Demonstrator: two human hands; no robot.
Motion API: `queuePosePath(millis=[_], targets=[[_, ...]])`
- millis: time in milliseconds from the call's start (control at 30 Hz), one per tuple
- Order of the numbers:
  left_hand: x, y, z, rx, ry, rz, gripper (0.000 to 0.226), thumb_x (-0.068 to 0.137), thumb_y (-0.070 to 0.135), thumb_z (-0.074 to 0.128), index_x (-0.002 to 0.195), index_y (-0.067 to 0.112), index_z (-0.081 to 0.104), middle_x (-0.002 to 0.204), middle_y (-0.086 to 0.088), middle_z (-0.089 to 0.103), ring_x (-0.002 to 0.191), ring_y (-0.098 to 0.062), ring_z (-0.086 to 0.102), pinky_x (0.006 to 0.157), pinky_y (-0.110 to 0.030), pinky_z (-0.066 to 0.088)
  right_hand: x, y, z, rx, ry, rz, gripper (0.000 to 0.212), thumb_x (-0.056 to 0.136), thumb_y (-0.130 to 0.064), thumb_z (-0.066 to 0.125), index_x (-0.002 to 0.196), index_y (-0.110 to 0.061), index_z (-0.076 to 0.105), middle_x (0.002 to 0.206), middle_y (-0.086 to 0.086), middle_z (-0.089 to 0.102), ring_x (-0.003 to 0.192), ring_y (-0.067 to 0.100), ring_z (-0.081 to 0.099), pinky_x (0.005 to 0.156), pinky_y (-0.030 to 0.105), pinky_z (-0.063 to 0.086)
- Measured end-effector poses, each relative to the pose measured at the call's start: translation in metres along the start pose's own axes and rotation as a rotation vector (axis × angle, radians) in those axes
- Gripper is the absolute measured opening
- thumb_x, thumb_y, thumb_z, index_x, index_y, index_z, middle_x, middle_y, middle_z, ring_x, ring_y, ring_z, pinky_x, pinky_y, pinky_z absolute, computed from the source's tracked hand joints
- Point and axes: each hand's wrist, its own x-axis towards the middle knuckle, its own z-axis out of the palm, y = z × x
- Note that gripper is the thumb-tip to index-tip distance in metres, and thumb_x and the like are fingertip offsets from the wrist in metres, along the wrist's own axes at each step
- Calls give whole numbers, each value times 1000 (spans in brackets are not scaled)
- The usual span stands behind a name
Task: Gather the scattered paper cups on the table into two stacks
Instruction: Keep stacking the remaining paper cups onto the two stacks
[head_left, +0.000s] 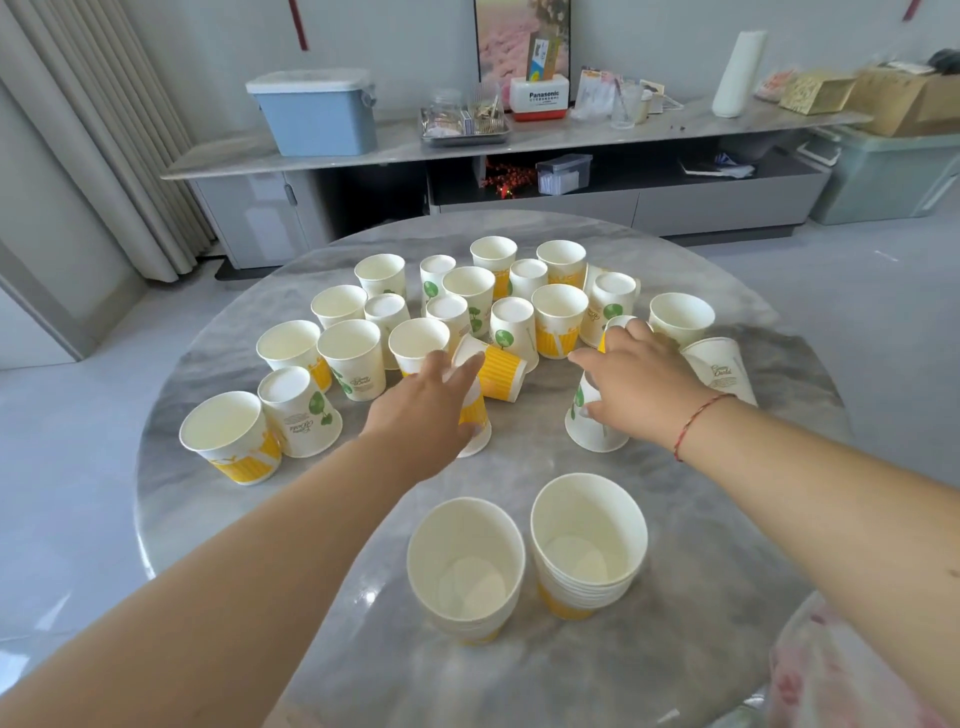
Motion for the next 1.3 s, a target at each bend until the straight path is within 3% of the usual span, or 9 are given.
queuePosePath(millis=[200, 367, 500, 633, 800, 933, 1033, 1167, 1300], targets=[[-11, -5, -14, -41, -22, -47, 64, 73, 39, 71, 126, 27, 36, 118, -4, 48, 100, -29, 58, 69, -38, 49, -2, 5, -2, 143, -121, -49, 52, 76, -14, 69, 125, -19, 49, 117, 12, 41, 105, 32, 47, 87, 38, 46], [-27, -19, -37, -413, 113, -268, 60, 65, 46, 77, 103, 18, 40, 93, -2, 56, 80, -25, 57, 60, -32, 43, -5, 9, -20, 310, 0, -13, 51, 67, -23, 78, 109, -16, 51, 97, 3, 55, 88, 23, 52, 69, 33, 41], [-43, -29, -59, -1279, 144, -391, 47, 69, 37, 77, 103, 17, 51, 91, -9, 66, 72, -16, 64, 72, -36, 51, -10, 17, -54, 1111, 178, 204, 49, 56, -26, 87, 92, -20, 53, 96, 4, 61, 81, 20, 61, 75, 39, 51], [-62, -21, -70, -1714, 42, -228, 14, 87, 27, 59, 94, 16, 62, 79, 5, 74, 70, -8, 68, 81, -32, 47, -23, 10, -63, 2051, 62, 59, 74, 34, -29, 92, 94, -8, 53, 103, 17, 68, 82, 21, 72, 71, 33, 60], [-81, -2, -83, -1609, -97, 7, 37, 73, 33, 72, 108, 23, 69, 113, -3, 70, 105, -17, 63, 84, -30, 46, -42, -10, -66, 1891, -146, -254, 67, 41, -25, 92, 101, -17, 62, 101, 0, 73, 95, 17, 69, 74, 27, 57], [-96, 7, -92, -1454, -80, 114, 47, 62, 27, 75, 108, 22, 67, 115, -2, 70, 111, -18, 63, 93, -31, 51, -61, -15, -79, 1525, -80, -333, 66, 54, -20, 81, 115, -26, 58, 109, -5, 70, 105, 11, 63, 87, 28, 51], [-106, 11, -89, -1309, -75, 88, 60, 57, 29, 80, 114, 21, 62, 113, -1, 71, 110, -17, 64, 96, -36, 51, -78, -22, -85, 1493, -112, -399, 71, 46, -33, 89, 110, -28, 61, 108, -1, 71, 105, 15, 66, 87, 30, 55], [-118, 5, -73, -1165, -135, 41, 71, 52, 35, 87, 117, 28, 59, 115, 2, 70, 113, -18, 62, 101, -46, 46, -98, -20, -74, 1488, -134, -414, 55, 53, -14, 84, 98, -41, 67, 99, -13, 73, 97, 5, 67, 80, 21, 54], [-132, -2, -46, -1104, -170, -25, 81, 46, 43, 89, 120, 32, 56, 117, 8, 69, 118, -15, 58, 106, -46, 40, -117, -15, -49, 1444, -183, -359, 68, 35, -52, 89, 97, -49, 64, 102, -19, 71, 100, 1, 65, 81, 16, 51]])
